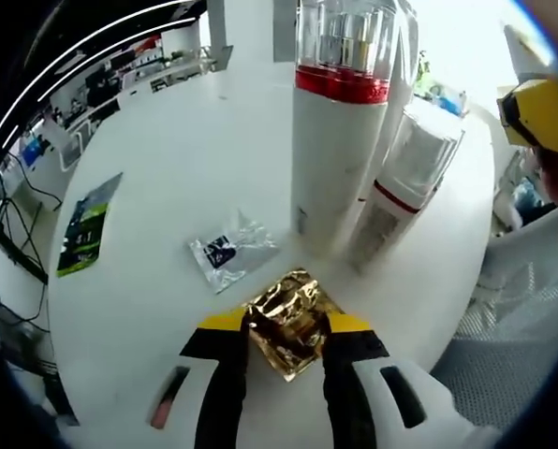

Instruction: Arrange the skincare products in the storage area until every visible bottle or jar stands upright without overlapping.

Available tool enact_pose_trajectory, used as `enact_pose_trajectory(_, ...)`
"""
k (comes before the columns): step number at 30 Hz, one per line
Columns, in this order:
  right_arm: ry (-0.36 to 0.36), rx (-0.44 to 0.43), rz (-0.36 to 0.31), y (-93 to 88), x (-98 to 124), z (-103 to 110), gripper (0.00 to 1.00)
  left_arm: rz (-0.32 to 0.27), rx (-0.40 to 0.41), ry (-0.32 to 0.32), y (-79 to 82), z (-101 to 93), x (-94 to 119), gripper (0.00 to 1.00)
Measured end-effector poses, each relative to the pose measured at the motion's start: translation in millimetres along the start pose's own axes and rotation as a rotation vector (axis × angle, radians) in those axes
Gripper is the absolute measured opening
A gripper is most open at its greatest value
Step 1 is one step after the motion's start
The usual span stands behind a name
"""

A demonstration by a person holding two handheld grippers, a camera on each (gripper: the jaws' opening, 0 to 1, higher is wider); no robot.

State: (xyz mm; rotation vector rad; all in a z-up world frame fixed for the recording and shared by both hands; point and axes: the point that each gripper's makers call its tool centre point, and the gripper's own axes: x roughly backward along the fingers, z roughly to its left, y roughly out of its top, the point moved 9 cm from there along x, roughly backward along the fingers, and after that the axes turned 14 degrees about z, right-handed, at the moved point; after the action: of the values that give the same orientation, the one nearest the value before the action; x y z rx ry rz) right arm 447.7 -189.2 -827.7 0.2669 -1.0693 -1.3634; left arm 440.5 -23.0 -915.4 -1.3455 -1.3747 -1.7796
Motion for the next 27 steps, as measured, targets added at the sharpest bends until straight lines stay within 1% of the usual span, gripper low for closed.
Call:
enact_pose_trajectory(6, 0.000, 0.002, 0.007, -0.6, -0.8, -0.1, 0.00, -0.015, 0.009, 0.007, 1.2, 2.8, 1.7, 0.31)
enact_pose_trajectory(13, 0.001, -0.003, 0.010, -1.0, -1.1, -0.6, 0.00, -0.055, 0.038, 0.007, 4.5, 6.4, 6.9, 0.31)
enact_pose_trajectory(18, 0.007, -0.002, 0.017, -1.5, -2.1, -0.2, 0.00, -0.063, 0.046, 0.008, 4.9, 8.3, 7.8, 0.31)
enact_pose_trajectory(23, 0.008, 0.014, 0.039, -3.1, -4.5, 1.2, 0.00, -0.069, 0.041, 0.007, 5.7, 8.3, 8.5, 0.32)
enact_pose_trajectory(25, -0.003, 0.036, 0.052, -3.8, -5.7, 1.9, 0.00, -0.085, 0.039, 0.016, 7.1, 10.0, 12.5, 0.33)
enact_pose_trajectory(27, -0.013, 0.053, 0.062, -4.4, -6.9, 2.6, 0.00, -0.120, 0.052, 0.026, 9.1, 14.3, 20.1, 0.32)
